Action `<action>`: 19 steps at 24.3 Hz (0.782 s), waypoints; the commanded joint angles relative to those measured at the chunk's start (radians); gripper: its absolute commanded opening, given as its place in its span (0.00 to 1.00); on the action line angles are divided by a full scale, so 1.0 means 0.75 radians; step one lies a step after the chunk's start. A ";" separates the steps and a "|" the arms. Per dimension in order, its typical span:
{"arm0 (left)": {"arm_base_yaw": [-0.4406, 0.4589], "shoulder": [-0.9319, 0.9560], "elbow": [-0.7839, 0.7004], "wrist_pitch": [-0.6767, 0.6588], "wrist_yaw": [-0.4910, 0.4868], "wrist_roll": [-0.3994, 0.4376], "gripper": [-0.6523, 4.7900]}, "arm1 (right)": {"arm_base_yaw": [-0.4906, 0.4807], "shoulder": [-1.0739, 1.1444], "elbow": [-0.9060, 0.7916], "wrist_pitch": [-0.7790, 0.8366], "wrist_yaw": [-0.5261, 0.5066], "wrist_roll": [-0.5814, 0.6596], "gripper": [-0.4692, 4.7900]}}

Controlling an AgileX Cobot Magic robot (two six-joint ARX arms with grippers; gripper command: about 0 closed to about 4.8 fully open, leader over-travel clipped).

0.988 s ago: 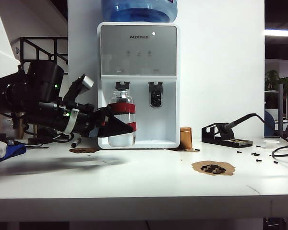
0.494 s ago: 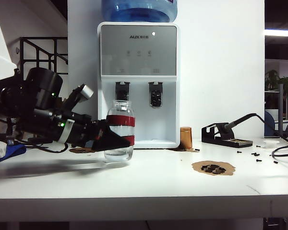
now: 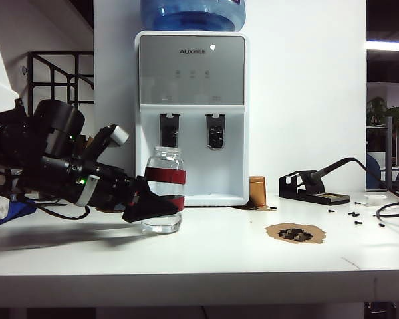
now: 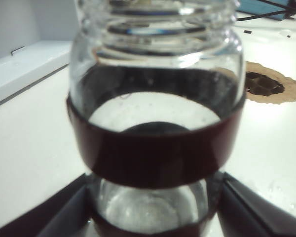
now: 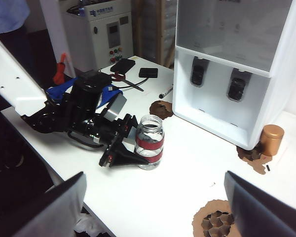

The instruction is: Pick up the water bottle with two loops of red belts, then reach the front water dispenser and gently press the gray-black baffle horizontally to get a little water.

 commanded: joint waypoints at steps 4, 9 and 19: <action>0.006 0.008 -0.007 -0.095 -0.157 0.016 0.11 | -0.002 -0.004 -0.025 0.007 -0.025 0.001 0.94; 0.006 0.008 -0.007 -0.142 -0.245 0.028 0.18 | -0.002 -0.018 -0.064 0.001 -0.108 -0.003 0.94; 0.006 0.008 -0.007 -0.149 -0.233 0.054 0.83 | -0.002 -0.042 -0.064 0.018 -0.080 -0.004 0.94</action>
